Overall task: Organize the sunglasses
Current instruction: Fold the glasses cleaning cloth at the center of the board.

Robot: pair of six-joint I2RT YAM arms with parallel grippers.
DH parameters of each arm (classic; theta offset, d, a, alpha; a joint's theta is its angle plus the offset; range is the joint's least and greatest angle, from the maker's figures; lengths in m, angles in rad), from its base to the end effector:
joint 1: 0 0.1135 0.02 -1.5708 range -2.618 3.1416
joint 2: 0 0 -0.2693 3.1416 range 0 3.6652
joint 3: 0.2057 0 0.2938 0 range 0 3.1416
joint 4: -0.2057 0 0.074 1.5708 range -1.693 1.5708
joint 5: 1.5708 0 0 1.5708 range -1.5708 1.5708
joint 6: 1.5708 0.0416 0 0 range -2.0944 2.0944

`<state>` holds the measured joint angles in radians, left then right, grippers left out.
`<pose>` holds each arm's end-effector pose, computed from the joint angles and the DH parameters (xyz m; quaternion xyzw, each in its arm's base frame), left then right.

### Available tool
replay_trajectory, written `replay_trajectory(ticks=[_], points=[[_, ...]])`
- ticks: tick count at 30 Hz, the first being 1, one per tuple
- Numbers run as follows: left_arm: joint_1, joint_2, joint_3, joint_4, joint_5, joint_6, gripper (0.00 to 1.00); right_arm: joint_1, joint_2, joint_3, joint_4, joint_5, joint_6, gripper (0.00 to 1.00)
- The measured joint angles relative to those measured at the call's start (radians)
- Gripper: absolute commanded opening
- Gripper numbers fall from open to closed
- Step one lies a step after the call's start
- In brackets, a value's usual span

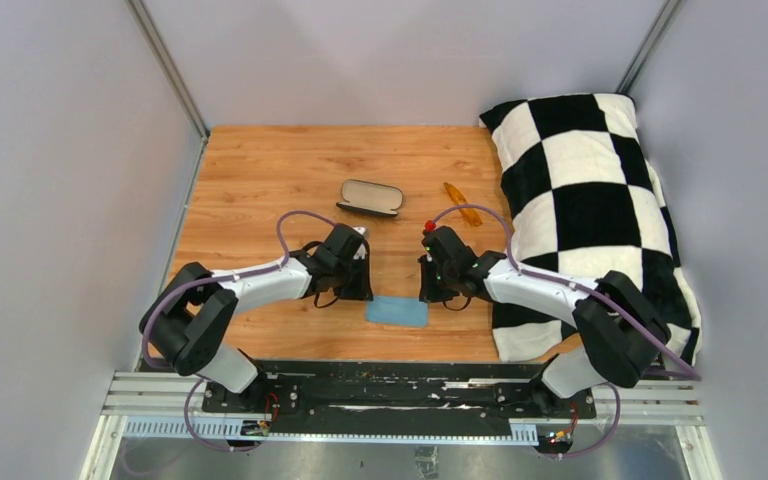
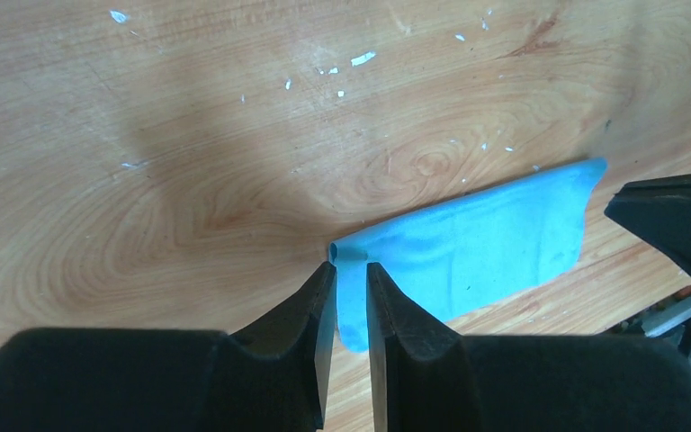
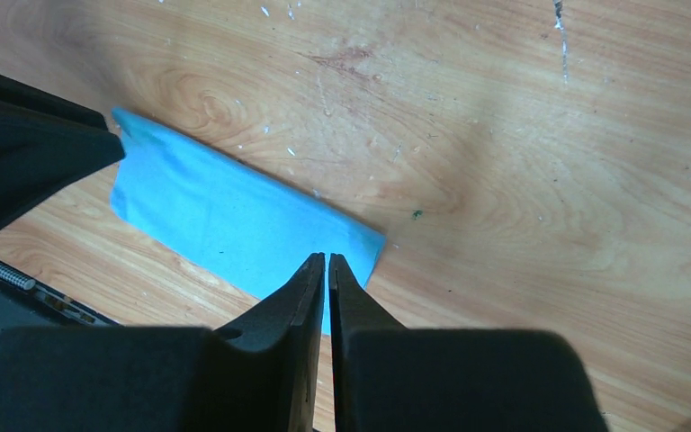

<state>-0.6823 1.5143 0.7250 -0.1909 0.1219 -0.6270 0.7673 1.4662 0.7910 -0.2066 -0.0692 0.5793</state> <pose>0.2406 -0.2020 0.1247 0.0441 0.9541 -0.2231 0.1949 0.2336 0.2293 0.1592 -0.0999 0.9354 0.2359 0.2436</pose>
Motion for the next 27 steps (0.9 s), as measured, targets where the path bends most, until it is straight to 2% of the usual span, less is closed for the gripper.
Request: replay_trajectory(ticks=[9,17,27], points=[[0.000,-0.039,0.045,-0.039,-0.010,0.008,0.25,-0.005,0.081,0.002,0.022,-0.008,-0.004,0.10],[0.000,-0.040,0.048,-0.011,0.038,-0.005,0.25,-0.010,0.070,0.002,0.019,-0.004,-0.014,0.11],[0.003,0.080,0.047,0.055,0.047,-0.013,0.23,-0.010,0.068,0.002,0.015,-0.005,-0.019,0.11]])
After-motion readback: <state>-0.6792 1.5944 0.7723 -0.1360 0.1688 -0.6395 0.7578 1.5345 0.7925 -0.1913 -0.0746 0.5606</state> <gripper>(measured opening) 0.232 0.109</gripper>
